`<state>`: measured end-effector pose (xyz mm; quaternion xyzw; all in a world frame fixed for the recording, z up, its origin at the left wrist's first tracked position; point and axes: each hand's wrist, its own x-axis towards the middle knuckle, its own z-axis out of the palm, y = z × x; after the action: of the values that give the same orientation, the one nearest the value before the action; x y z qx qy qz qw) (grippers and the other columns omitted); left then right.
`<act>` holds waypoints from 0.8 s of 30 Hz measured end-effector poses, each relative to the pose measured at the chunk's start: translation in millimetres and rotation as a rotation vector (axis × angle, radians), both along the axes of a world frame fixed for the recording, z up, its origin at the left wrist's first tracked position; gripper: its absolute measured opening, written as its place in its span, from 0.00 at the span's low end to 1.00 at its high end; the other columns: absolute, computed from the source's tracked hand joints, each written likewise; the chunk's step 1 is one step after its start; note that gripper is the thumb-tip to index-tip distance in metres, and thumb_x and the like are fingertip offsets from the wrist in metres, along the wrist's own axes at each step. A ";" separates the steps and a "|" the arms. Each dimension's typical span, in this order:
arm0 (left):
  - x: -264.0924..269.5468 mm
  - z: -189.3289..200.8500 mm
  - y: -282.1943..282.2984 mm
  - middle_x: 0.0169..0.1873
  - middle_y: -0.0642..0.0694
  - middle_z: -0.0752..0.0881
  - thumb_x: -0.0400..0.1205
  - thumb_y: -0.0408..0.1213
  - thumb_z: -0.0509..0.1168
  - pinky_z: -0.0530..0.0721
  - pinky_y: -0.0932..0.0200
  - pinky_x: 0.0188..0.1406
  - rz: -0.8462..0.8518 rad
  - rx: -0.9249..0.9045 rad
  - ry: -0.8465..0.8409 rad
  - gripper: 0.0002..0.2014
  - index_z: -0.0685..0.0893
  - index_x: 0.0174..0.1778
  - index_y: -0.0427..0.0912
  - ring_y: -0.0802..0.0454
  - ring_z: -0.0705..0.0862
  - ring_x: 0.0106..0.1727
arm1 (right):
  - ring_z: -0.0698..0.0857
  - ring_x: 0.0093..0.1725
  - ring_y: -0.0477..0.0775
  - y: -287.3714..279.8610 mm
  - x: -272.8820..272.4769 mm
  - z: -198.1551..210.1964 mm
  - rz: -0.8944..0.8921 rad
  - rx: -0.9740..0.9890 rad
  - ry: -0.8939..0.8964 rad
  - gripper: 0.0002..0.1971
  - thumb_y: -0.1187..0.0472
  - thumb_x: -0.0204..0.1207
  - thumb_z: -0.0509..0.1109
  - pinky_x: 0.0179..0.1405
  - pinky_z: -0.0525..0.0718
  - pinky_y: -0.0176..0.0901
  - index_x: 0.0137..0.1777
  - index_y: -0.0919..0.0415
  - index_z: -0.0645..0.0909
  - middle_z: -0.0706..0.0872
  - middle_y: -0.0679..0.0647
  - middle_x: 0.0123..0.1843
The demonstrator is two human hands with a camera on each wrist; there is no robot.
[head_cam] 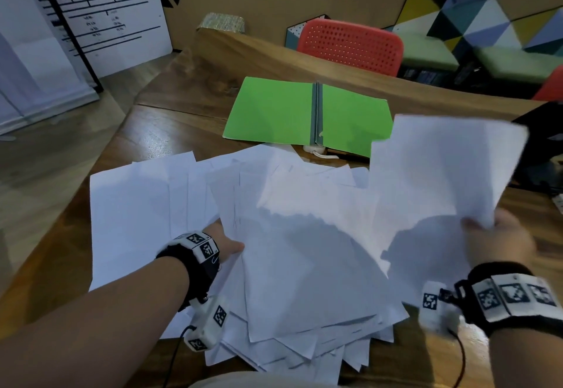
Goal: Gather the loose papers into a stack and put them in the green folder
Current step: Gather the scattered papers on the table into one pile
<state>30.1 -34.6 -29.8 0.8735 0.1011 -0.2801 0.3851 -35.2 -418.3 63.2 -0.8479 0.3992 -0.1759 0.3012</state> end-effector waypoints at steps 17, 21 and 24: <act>2.2 2.0 3.3 0.74 0.34 0.73 0.76 0.46 0.67 0.71 0.52 0.71 0.109 -0.002 0.145 0.35 0.67 0.76 0.33 0.37 0.72 0.73 | 0.81 0.61 0.65 94.7 15.5 -65.2 0.239 0.393 0.262 0.17 0.64 0.75 0.68 0.52 0.75 0.46 0.62 0.65 0.74 0.81 0.68 0.64; -6.7 -1.5 0.6 0.75 0.40 0.72 0.69 0.59 0.71 0.68 0.50 0.75 0.139 -0.111 0.159 0.46 0.66 0.77 0.34 0.39 0.72 0.75 | 0.74 0.73 0.60 141.3 1.0 -91.2 0.502 0.451 0.419 0.28 0.62 0.77 0.66 0.67 0.72 0.45 0.76 0.64 0.64 0.72 0.62 0.76; -8.8 -3.7 3.8 0.67 0.36 0.81 0.71 0.39 0.75 0.77 0.52 0.65 0.138 -0.059 0.145 0.31 0.75 0.69 0.33 0.38 0.80 0.67 | 0.78 0.68 0.58 140.2 4.4 -93.1 0.593 0.398 0.453 0.26 0.62 0.77 0.66 0.67 0.73 0.43 0.75 0.60 0.68 0.77 0.58 0.70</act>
<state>21.3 -30.8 -33.5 0.8303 0.1801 -0.3182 0.4207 -30.8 -278.1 -29.9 -0.8686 0.2203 0.1896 0.4012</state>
